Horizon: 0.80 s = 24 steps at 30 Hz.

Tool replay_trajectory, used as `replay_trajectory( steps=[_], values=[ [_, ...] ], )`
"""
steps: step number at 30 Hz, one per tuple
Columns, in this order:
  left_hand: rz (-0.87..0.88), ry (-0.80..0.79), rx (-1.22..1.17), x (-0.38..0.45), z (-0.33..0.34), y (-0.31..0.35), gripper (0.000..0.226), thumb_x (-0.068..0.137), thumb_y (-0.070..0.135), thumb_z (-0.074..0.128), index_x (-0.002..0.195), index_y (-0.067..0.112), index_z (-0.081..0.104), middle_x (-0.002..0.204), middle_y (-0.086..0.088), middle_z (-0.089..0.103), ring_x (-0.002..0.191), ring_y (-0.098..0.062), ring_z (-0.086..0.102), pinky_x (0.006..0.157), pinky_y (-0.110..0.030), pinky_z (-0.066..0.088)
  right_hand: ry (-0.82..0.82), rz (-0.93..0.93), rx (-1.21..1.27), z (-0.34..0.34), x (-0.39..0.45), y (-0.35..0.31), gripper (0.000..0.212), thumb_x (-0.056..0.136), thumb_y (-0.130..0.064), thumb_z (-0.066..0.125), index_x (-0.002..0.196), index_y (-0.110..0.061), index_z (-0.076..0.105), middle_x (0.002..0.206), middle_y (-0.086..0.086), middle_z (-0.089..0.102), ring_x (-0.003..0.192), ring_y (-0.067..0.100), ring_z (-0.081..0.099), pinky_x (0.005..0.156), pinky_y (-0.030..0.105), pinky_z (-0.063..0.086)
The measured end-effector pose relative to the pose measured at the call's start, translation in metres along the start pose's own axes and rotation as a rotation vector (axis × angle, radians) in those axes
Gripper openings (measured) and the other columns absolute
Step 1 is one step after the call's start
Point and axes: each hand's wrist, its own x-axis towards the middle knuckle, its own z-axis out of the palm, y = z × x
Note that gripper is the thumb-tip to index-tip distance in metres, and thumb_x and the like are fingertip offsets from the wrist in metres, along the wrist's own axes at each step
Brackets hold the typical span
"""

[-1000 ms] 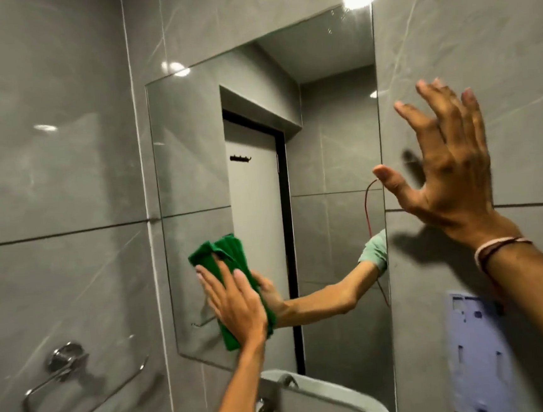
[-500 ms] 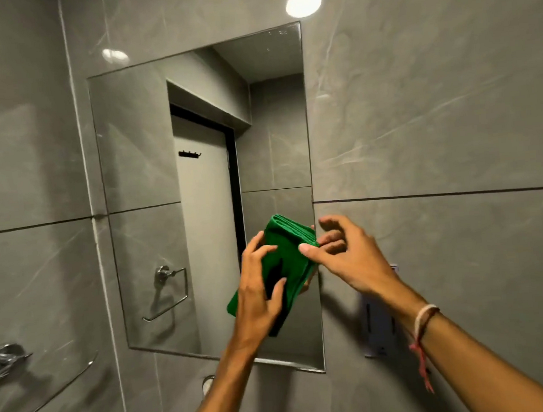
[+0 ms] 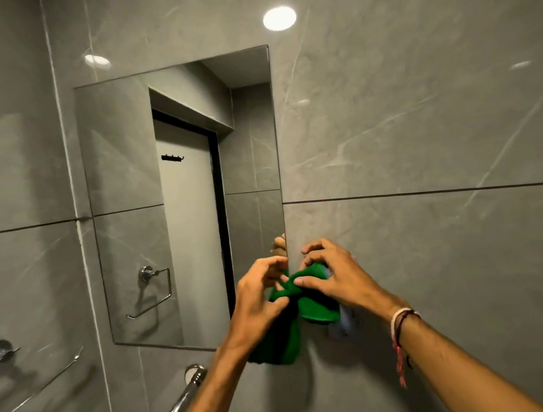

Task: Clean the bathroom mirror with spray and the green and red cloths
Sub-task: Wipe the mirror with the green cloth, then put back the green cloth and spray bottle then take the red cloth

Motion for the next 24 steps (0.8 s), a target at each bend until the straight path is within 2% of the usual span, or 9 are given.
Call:
replay_trajectory(
  steps=[3,5,8,10,12,15,17,20,24],
  values=[
    [-0.087,-0.127,-0.019,0.003,0.004,0.024,0.041,0.070,0.009,0.079,0.110,0.013,0.075,0.099,0.002,0.078,0.088,-0.006,0.073,0.081,-0.026,0.058,0.011,0.014,0.076,-0.027,-0.024,-0.001,0.010,0.088,-0.029,0.079,0.089,-0.021,0.073,0.089,0.004,0.077,0.084,0.018,0.071,0.081,0.040,0.056],
    [-0.172,-0.351,0.048,0.002,0.010,0.031,0.028,0.072,0.021,0.086,0.098,0.015,0.078,0.085,0.000,0.079,0.077,-0.005,0.070,0.074,-0.031,0.057,0.056,0.062,0.127,-0.046,-0.044,0.002,0.008,0.090,-0.026,0.077,0.088,-0.024,0.070,0.084,0.002,0.074,0.078,0.015,0.068,0.076,0.038,0.055],
    [-0.381,-0.605,-0.095,-0.014,0.024,0.031,0.025,0.073,0.017,0.091,0.095,0.010,0.080,0.083,-0.004,0.080,0.073,-0.007,0.069,0.067,-0.029,0.058,0.078,0.168,0.190,-0.074,-0.085,0.017,0.015,0.091,-0.024,0.076,0.083,-0.030,0.065,0.079,-0.007,0.068,0.074,0.006,0.061,0.071,0.031,0.052],
    [-0.507,-0.609,-0.296,-0.034,0.039,0.033,0.030,0.071,0.013,0.090,0.099,0.009,0.080,0.087,-0.003,0.080,0.078,-0.010,0.073,0.069,-0.024,0.060,0.077,0.294,0.248,-0.087,-0.122,0.032,0.015,0.091,-0.022,0.075,0.081,-0.028,0.066,0.076,-0.007,0.068,0.070,0.004,0.062,0.068,0.029,0.052],
    [-0.615,-0.570,-0.448,-0.057,0.059,0.035,0.035,0.072,0.014,0.087,0.104,0.007,0.079,0.093,-0.006,0.080,0.083,-0.015,0.074,0.071,-0.028,0.062,0.097,0.429,0.332,-0.094,-0.160,0.050,0.013,0.090,-0.018,0.077,0.081,-0.023,0.068,0.073,-0.004,0.070,0.067,0.006,0.066,0.064,0.026,0.054],
    [-0.785,-0.532,-0.579,-0.100,0.099,0.036,0.033,0.083,0.011,0.077,0.115,0.002,0.074,0.103,-0.015,0.079,0.088,-0.021,0.075,0.068,-0.028,0.063,0.101,0.668,0.563,-0.089,-0.219,0.080,0.016,0.081,-0.005,0.081,0.089,-0.013,0.071,0.071,-0.001,0.078,0.062,0.009,0.074,0.058,0.023,0.060],
    [-0.923,-0.537,-0.609,-0.138,0.131,0.038,0.030,0.092,0.010,0.068,0.119,-0.004,0.067,0.100,-0.015,0.073,0.085,-0.023,0.069,0.064,-0.027,0.060,0.086,0.863,0.689,-0.077,-0.263,0.100,0.032,0.074,0.006,0.082,0.100,-0.009,0.070,0.074,0.001,0.079,0.062,0.010,0.075,0.058,0.023,0.062],
    [-1.134,-0.544,-0.576,-0.198,0.174,0.034,0.017,0.101,0.017,0.058,0.116,0.009,0.059,0.086,-0.006,0.062,0.066,-0.012,0.058,0.054,-0.023,0.043,0.088,1.123,0.789,-0.049,-0.331,0.126,0.051,0.073,0.025,0.074,0.115,-0.002,0.066,0.081,0.009,0.079,0.062,0.013,0.077,0.061,0.029,0.066],
    [-1.308,-0.633,-0.437,-0.275,0.225,0.018,0.013,0.107,0.028,0.048,0.103,0.018,0.056,0.079,-0.004,0.057,0.062,-0.011,0.055,0.048,-0.020,0.042,0.025,1.335,0.848,-0.005,-0.412,0.157,0.044,0.074,0.026,0.071,0.116,0.014,0.068,0.093,0.018,0.080,0.078,0.026,0.078,0.070,0.031,0.067]
  ],
)
